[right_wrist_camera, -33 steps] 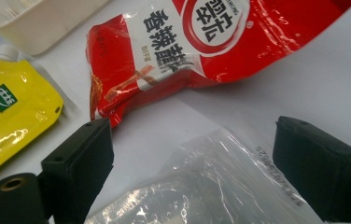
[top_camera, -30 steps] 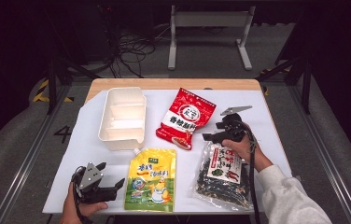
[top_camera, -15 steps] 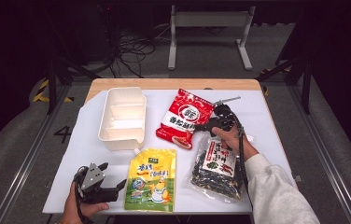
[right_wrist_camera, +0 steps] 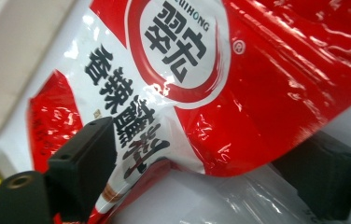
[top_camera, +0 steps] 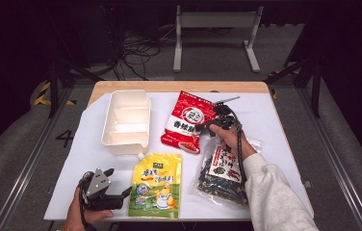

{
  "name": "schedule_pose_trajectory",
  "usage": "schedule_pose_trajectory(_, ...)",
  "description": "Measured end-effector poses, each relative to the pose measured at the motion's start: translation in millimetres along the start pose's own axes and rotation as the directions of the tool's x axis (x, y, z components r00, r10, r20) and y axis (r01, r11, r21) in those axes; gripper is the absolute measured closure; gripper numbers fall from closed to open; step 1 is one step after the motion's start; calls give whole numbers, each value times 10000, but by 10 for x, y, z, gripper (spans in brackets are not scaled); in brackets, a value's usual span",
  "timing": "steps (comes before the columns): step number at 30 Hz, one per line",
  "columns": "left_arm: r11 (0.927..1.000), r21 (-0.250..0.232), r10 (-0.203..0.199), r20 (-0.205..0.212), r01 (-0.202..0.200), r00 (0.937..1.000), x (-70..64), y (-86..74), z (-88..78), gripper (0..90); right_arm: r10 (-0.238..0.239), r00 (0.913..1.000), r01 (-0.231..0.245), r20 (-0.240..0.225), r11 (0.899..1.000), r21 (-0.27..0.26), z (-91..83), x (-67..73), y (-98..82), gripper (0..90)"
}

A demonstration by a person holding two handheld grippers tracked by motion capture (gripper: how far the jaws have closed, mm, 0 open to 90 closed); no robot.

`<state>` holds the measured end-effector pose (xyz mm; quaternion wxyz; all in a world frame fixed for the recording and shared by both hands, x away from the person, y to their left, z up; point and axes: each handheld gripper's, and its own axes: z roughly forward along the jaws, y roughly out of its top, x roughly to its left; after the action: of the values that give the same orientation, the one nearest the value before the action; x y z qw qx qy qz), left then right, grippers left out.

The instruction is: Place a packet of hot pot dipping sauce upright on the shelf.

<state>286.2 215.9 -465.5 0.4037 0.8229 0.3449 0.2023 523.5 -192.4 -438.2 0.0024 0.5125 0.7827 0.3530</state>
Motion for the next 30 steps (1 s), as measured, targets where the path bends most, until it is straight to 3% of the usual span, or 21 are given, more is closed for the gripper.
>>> schedule_pose_trajectory(2,10000,-14,26,1,-26,10000,-1,0,4,129,-340,9993,340,130,9994,68,11,34,9,318)
schedule_pose_trajectory(5,10000,-3,-13,30,13,10000,1,-2,2,130,-642,9979,642,-107,9979,45,7,46,7,472)
schedule_pose_trajectory(8,10000,-36,-89,49,89,9999,6,0,1,131,-1008,9947,1004,-185,9947,-218,-32,78,7,678)
schedule_pose_trajectory(12,9999,-136,-71,106,73,9999,21,13,-11,132,-1642,9864,1634,-87,9847,-608,-76,144,-31,794)
schedule_pose_trajectory(15,9996,-240,-120,103,122,9999,31,22,-20,132,-1871,9823,1862,-41,9794,-787,-99,180,-53,826)
schedule_pose_trajectory(21,9995,-274,-154,112,157,9998,37,40,-22,133,-2681,9633,2643,-97,9546,-1377,-262,332,-66,850)
schedule_pose_trajectory(24,9993,-308,-206,135,210,9997,40,45,-21,134,-2819,9594,2765,-114,9473,-1616,-324,376,-62,854)
schedule_pose_trajectory(25,9993,-326,-185,120,189,9998,44,50,-26,134,-3062,9518,2977,-191,9368,-1839,-380,424,-59,859)
schedule_pose_trajectory(30,9991,-348,-219,117,223,9997,46,53,-33,134,-3321,9427,3177,-321,9228,-2180,-463,493,-60,865)
